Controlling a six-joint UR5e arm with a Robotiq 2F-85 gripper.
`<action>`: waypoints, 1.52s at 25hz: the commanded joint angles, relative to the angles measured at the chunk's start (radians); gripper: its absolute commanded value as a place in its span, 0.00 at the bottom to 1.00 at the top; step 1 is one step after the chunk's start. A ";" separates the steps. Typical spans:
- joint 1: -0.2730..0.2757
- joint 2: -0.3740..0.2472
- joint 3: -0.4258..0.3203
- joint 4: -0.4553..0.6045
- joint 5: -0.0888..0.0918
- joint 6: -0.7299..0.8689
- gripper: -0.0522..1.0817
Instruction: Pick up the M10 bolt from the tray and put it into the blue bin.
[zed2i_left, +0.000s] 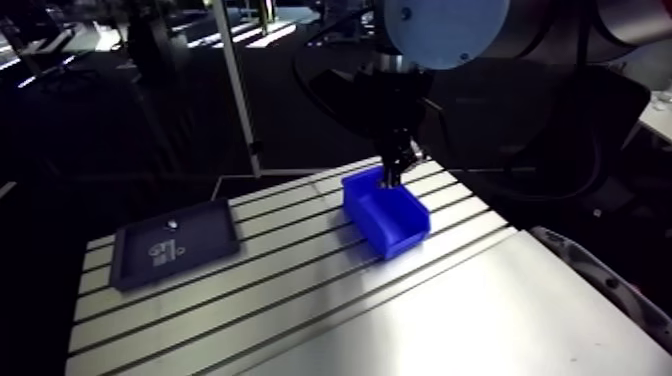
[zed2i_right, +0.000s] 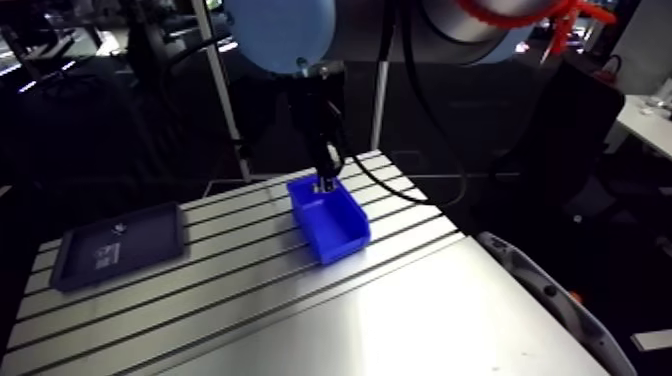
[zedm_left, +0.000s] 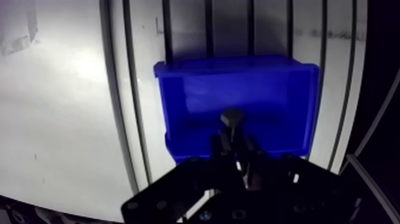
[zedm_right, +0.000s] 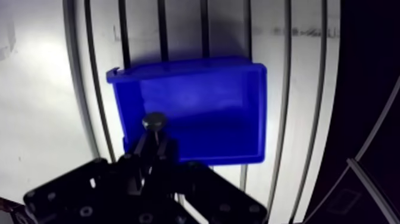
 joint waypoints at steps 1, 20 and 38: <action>0.002 0.058 -0.001 -0.061 -0.002 0.018 0.97; 0.013 0.142 -0.001 -0.081 -0.024 0.063 0.96; 0.029 0.187 0.005 -0.125 -0.054 0.078 0.92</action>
